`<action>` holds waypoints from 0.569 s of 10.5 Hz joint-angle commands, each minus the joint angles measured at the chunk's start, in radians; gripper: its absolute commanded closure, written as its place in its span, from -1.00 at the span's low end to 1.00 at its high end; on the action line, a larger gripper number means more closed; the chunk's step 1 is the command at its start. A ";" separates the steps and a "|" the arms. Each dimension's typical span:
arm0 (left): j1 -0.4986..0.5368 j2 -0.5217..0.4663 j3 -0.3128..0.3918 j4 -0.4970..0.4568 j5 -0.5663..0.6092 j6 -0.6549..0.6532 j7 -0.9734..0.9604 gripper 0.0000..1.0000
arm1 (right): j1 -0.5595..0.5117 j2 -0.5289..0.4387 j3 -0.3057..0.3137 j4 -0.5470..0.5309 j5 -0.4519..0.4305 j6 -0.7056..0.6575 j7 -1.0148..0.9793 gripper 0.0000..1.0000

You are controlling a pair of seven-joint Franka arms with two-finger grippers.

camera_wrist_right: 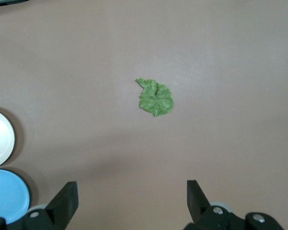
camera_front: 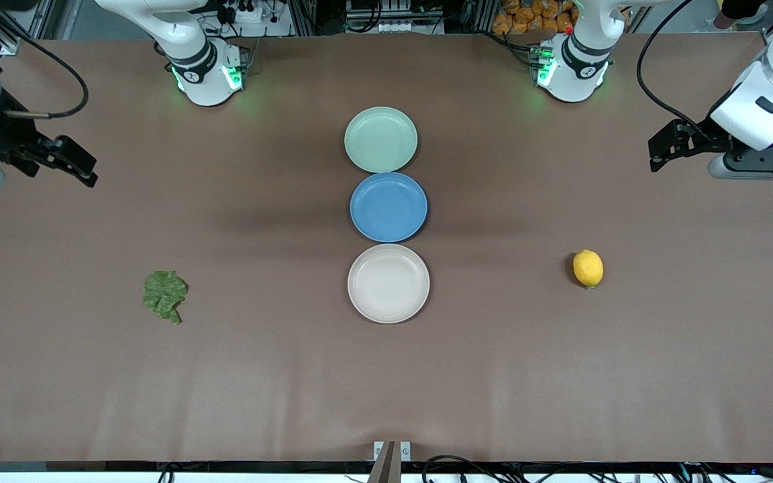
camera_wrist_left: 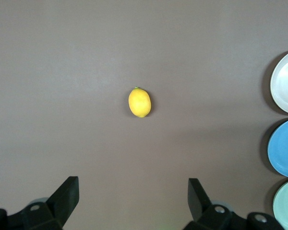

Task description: Pick lemon and lettuce from plates

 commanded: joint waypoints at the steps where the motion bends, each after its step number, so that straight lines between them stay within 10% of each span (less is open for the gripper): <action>1: 0.012 0.008 -0.001 0.028 -0.027 -0.023 0.032 -1.00 | -0.046 -0.022 0.008 0.041 0.071 -0.067 -0.092 -1.00; 6: 0.010 0.010 -0.003 0.028 -0.029 -0.023 0.032 -1.00 | -0.046 -0.013 0.001 0.039 0.070 -0.073 -0.157 -1.00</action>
